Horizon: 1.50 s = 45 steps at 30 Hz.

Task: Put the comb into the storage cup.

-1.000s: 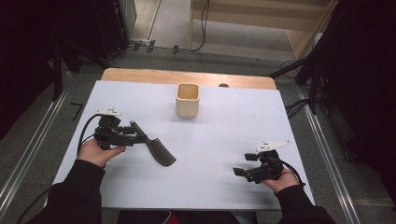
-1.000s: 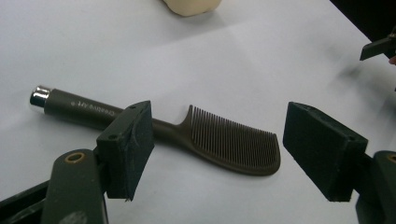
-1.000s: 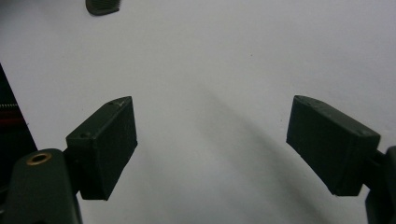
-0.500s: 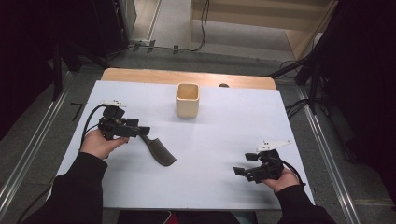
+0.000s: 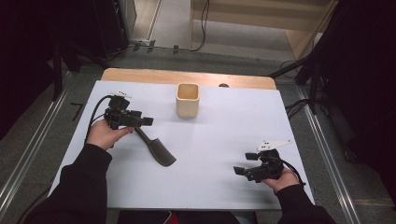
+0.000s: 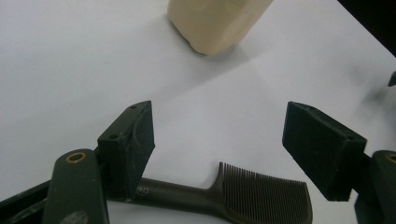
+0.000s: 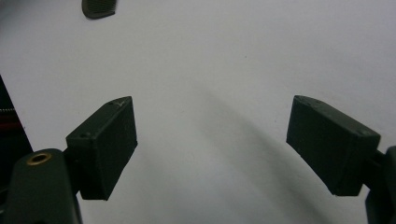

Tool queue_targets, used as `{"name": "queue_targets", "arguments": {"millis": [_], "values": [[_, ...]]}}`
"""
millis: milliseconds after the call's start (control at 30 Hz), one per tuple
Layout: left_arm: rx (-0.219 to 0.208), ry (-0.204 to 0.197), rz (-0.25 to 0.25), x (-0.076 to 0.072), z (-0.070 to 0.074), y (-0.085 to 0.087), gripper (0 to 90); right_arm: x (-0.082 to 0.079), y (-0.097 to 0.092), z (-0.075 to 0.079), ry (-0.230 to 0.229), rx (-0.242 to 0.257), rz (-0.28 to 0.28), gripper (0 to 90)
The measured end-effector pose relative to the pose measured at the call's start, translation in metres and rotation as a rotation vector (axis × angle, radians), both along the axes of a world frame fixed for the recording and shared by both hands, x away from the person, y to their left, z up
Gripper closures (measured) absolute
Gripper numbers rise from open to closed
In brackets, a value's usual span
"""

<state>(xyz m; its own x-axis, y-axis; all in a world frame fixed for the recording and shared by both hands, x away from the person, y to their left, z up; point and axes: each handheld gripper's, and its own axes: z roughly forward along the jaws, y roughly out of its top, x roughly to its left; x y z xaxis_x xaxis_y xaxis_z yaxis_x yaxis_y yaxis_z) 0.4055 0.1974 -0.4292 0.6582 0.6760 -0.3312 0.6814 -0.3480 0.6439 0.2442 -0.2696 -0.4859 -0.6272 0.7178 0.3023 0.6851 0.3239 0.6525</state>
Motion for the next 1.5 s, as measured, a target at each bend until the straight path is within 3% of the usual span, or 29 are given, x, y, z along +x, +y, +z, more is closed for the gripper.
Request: {"name": "queue_targets", "arguments": {"millis": [133,267,500,833,1000,1033,1267,1333,1367,1433,1500], "values": [[0.009,0.004,-0.001,0.010,-0.001,-0.005,26.3,0.000,0.000,0.000,0.000,0.004,0.002,14.6],[-0.021,0.006,-0.005,0.015,-0.005,-0.008,26.3,0.001,0.000,0.000,0.002,0.007,-0.001,14.6],[-0.027,0.023,-0.008,0.021,-0.013,-0.010,26.3,0.001,0.001,-0.001,0.004,0.001,0.004,14.6],[-0.002,0.014,-0.006,0.022,-0.018,-0.010,26.8,0.001,0.001,-0.001,0.004,0.000,0.004,14.6],[-0.002,-0.007,-0.011,0.021,-0.021,-0.011,35.1,0.001,0.001,-0.001,0.002,-0.003,0.009,14.6],[-0.002,-0.014,-0.016,0.020,-0.022,-0.011,40.0,0.001,0.001,-0.001,0.002,-0.003,0.009,14.6],[0.006,0.002,-0.005,0.021,-0.026,-0.010,53.3,0.001,0.001,-0.001,0.002,-0.004,0.010,14.6],[-0.010,0.039,0.000,0.023,-0.028,-0.008,65.5,0.001,0.001,-0.001,0.003,-0.004,0.012,14.6],[-0.001,0.034,-0.003,0.023,-0.029,-0.007,65.5,0.001,0.001,-0.001,0.003,-0.004,0.012,14.6],[0.024,0.013,-0.008,0.022,-0.030,-0.006,82.1,0.001,0.001,-0.001,0.003,-0.007,0.012,14.6],[0.038,0.012,-0.011,0.022,-0.031,-0.004,86.9,0.001,0.001,-0.001,0.002,-0.007,0.013,14.6]]}}
